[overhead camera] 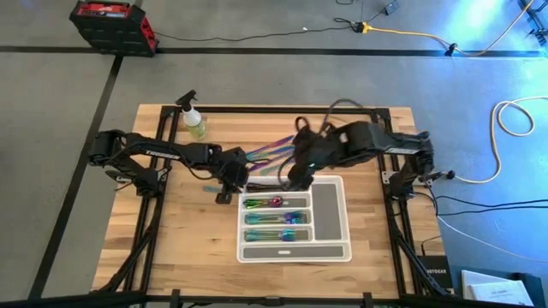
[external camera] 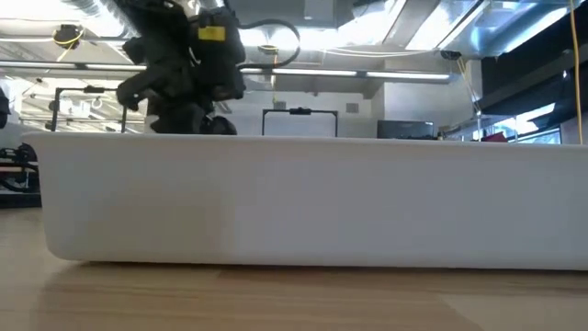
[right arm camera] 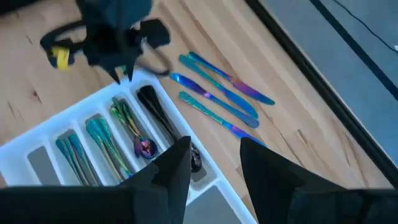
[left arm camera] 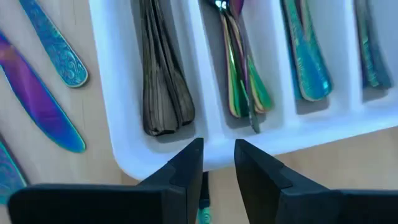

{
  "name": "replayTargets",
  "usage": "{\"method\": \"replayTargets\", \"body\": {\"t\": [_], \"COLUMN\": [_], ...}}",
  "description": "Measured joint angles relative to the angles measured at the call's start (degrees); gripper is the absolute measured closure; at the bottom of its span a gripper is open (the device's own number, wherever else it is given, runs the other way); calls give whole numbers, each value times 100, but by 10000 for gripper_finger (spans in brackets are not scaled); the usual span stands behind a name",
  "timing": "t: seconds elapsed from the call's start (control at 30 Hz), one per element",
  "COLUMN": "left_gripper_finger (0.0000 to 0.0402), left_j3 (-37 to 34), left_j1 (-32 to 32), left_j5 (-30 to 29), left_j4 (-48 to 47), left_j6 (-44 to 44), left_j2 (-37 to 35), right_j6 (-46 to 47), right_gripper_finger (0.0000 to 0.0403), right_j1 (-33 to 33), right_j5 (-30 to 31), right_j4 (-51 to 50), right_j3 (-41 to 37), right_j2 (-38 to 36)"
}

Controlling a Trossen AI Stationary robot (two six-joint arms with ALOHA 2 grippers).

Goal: Sort silverware
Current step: Adjust the white silverware tray

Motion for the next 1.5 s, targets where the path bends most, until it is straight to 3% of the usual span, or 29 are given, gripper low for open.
{"method": "replayTargets", "body": {"t": [0.2,0.47,0.6,0.83,1.0,1.13,1.27,1.5], "left_gripper_finger": [324,324,336,376,399,401,401,401], "left_j3": [135,531,518,139,-550,-856,-890,-660], "left_j1": [-230,-295,-290,-291,-289,-310,-343,-362], "left_j5": [-269,-1545,-1848,-1658,-1296,-876,-829,-614], "left_j4": [13,180,-4,-635,-1047,-239,723,903], "left_j6": [-288,-1111,-1132,-989,-1115,-1023,-865,-569], "left_j2": [158,-276,-529,-883,-887,-887,-721,104], "right_j6": [110,135,132,64,-57,-103,-250,-388], "right_gripper_finger": [281,281,281,281,281,281,281,281], "right_j1": [74,127,127,127,122,122,122,122], "right_j5": [144,345,346,323,321,330,408,487], "right_j4": [-9,-1,-8,1,-3,-3,-3,-1], "right_j3": [-90,-86,-84,-88,-88,-88,-88,-88], "right_j2": [-603,-1091,-1135,-1100,-1098,-1096,-1096,-1096]}}
